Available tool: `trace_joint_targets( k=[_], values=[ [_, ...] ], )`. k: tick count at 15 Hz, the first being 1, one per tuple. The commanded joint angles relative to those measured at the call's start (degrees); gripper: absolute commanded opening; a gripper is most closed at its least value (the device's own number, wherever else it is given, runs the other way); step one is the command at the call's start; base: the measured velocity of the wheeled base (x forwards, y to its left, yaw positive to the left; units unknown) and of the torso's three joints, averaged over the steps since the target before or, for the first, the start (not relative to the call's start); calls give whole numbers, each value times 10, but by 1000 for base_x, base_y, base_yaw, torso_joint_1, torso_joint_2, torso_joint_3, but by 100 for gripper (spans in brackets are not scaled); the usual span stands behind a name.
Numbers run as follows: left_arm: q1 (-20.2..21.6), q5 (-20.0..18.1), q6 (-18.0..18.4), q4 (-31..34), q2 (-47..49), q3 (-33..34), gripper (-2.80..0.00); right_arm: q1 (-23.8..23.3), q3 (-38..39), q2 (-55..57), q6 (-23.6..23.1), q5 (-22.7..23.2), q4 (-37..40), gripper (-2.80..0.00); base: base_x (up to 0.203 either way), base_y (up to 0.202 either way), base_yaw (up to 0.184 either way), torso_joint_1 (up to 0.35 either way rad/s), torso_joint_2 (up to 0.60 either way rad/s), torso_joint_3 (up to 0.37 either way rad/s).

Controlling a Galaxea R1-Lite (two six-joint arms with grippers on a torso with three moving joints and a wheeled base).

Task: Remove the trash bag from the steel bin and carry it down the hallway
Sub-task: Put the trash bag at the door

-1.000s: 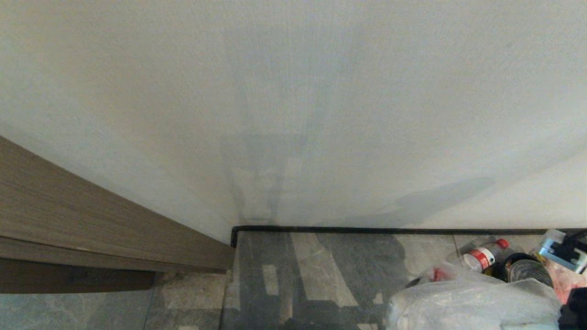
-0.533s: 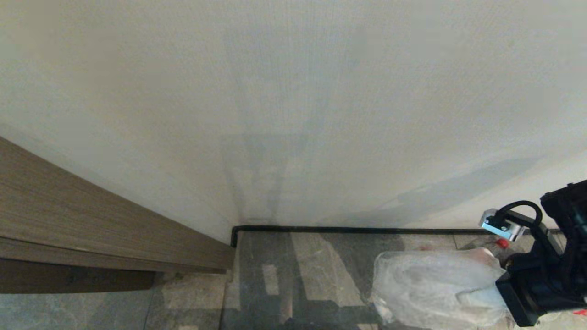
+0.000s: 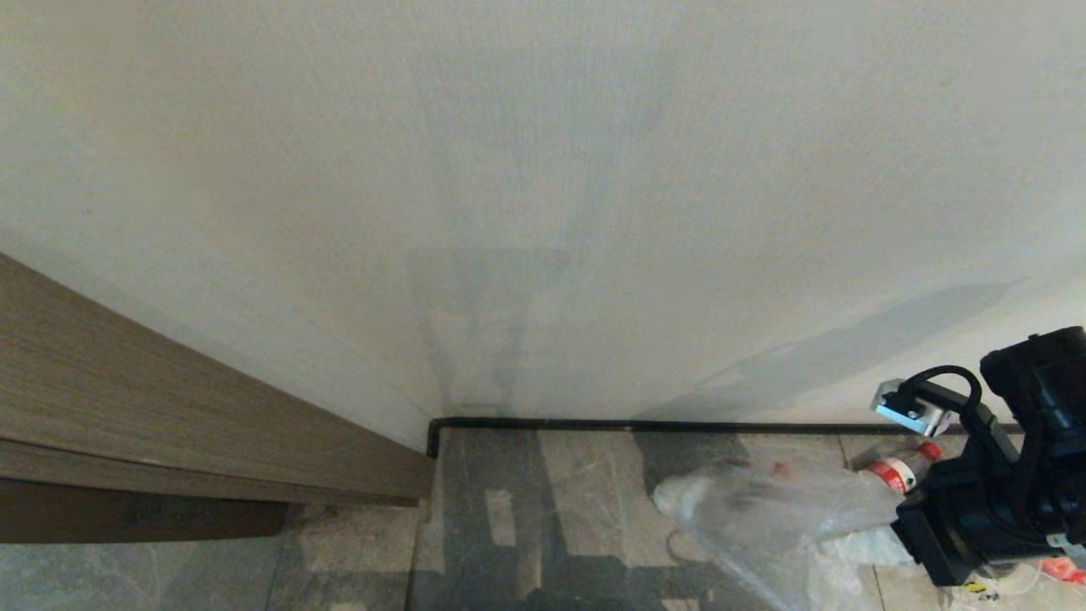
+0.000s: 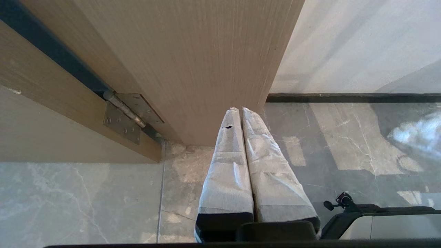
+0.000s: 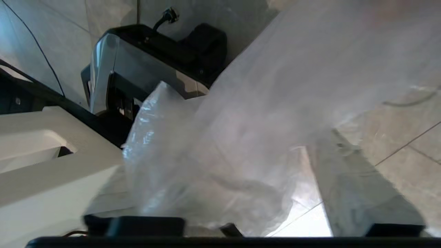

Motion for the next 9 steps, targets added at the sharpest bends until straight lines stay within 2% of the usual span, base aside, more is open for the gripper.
trace_joint_targets(
  k=[1, 4, 6, 7, 9],
  values=[
    [0, 0, 0, -1, 0, 0, -280, 1, 5, -26, 0, 1, 3, 0, 0, 0, 0, 0, 0, 0],
    [0, 0, 0, -1, 0, 0, -280, 42, 2, -25, -2, -11, -5, 0, 0, 0, 0, 0, 0, 0],
    [0, 1, 0, 0, 0, 0, -280, 89, -20, -33, 4, -34, -13, 0, 0, 0, 0, 0, 0, 0],
    [0, 0, 0, 0, 0, 0, -280, 97, -26, -35, 14, -41, -11, 0, 0, 0, 0, 0, 0, 0],
    [0, 0, 0, -1, 0, 0, -280, 99, 16, -41, 14, -70, -13, 0, 0, 0, 0, 0, 0, 0]
  ],
)
